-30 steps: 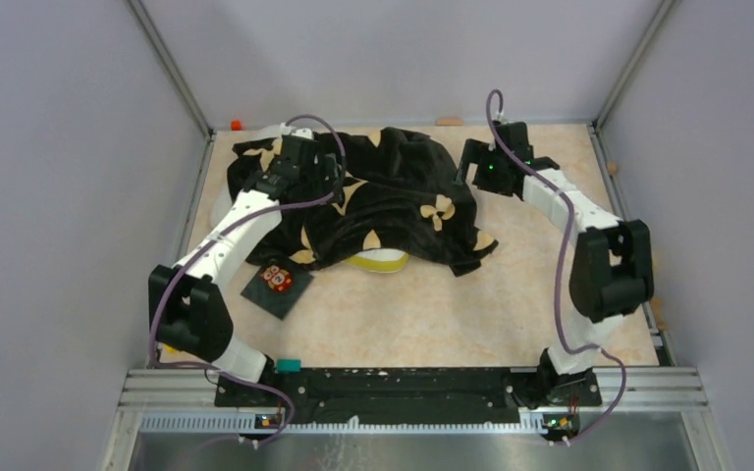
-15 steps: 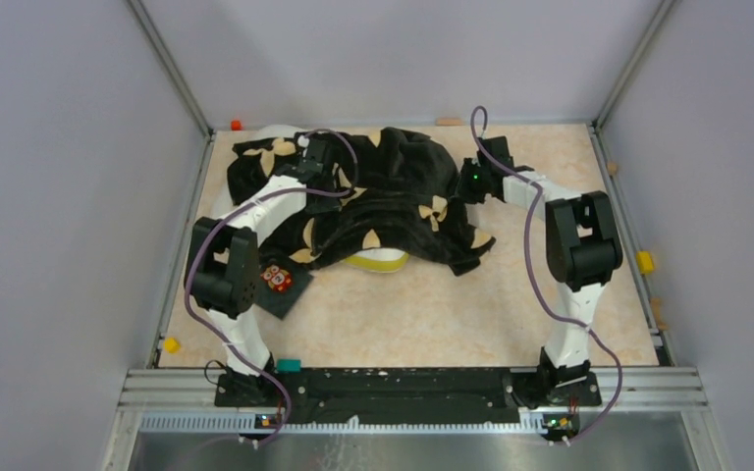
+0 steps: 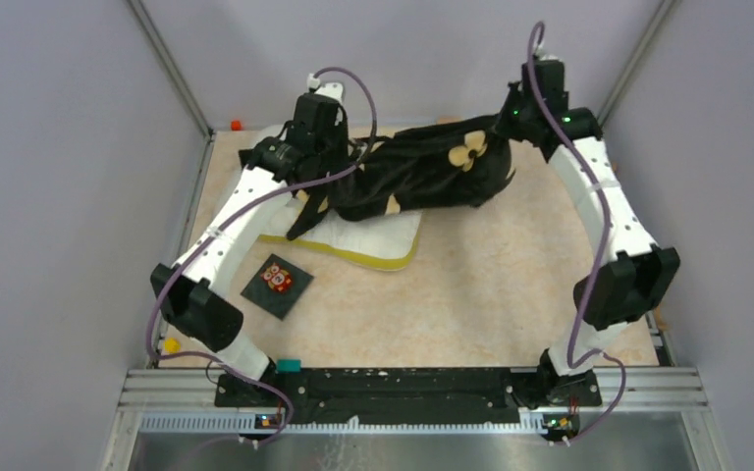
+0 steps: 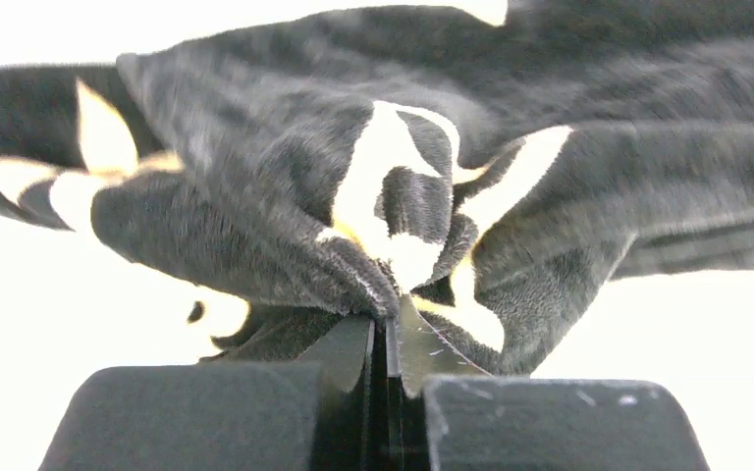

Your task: Put the pillow into the pillowcase

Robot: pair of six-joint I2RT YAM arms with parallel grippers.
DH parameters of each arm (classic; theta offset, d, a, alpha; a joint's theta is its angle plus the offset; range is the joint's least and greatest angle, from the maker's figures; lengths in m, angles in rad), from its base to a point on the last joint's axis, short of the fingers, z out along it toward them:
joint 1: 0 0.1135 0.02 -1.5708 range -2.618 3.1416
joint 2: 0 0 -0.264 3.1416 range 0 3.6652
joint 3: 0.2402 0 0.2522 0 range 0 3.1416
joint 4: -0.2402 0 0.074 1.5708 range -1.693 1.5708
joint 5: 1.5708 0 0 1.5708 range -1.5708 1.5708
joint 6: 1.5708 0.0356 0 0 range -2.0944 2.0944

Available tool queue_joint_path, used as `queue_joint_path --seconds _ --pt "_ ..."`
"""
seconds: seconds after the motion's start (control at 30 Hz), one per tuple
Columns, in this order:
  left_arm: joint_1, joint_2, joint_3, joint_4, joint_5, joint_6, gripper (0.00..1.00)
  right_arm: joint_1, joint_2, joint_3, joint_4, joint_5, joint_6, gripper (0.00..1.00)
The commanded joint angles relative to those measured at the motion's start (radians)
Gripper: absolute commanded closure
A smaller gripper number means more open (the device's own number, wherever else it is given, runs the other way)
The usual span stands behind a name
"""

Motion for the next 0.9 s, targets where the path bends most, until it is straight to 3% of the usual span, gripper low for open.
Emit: queue_joint_path --seconds 0.0,0.23,0.43,0.47,0.53,0.57,0.6,0.63,0.77,0.87 --pt "-0.120 -0.107 0.129 -0.070 0.037 0.048 1.00 -0.020 -0.143 0.205 -0.241 0.276 -0.076 1.00" --pt "-0.373 -0.097 0.200 -0.070 0.086 0.009 1.00 -0.093 -0.192 0.379 -0.458 0.516 -0.117 1.00" --pt "-0.576 0.023 0.118 0.035 0.219 -0.063 1.00 -0.274 -0.263 0.160 -0.438 0.486 -0.114 1.00" --pt "-0.600 0.042 0.083 0.065 0.260 -0.078 0.99 -0.274 -0.275 0.108 -0.431 0.489 -0.113 0.89" --pt "-0.612 0.067 0.013 0.108 0.283 -0.110 0.79 -0.274 -0.312 -0.007 -0.392 0.466 -0.113 0.53" --pt "-0.611 0.075 -0.013 0.111 0.271 -0.120 0.71 -0.274 -0.335 -0.055 -0.368 0.442 -0.115 0.40" --pt "-0.609 0.077 -0.029 0.109 0.240 -0.127 0.63 -0.274 -0.357 -0.097 -0.347 0.410 -0.120 0.34" --pt "-0.606 0.074 -0.039 0.101 0.208 -0.141 0.48 -0.274 -0.379 -0.128 -0.331 0.378 -0.123 0.31" --pt "-0.564 0.023 -0.055 0.100 0.080 -0.135 0.11 -0.262 -0.439 -0.212 -0.281 0.270 -0.144 0.23" --pt "-0.475 -0.021 -0.055 0.110 0.015 -0.129 0.02 -0.174 -0.455 -0.277 -0.208 0.171 -0.162 0.21"
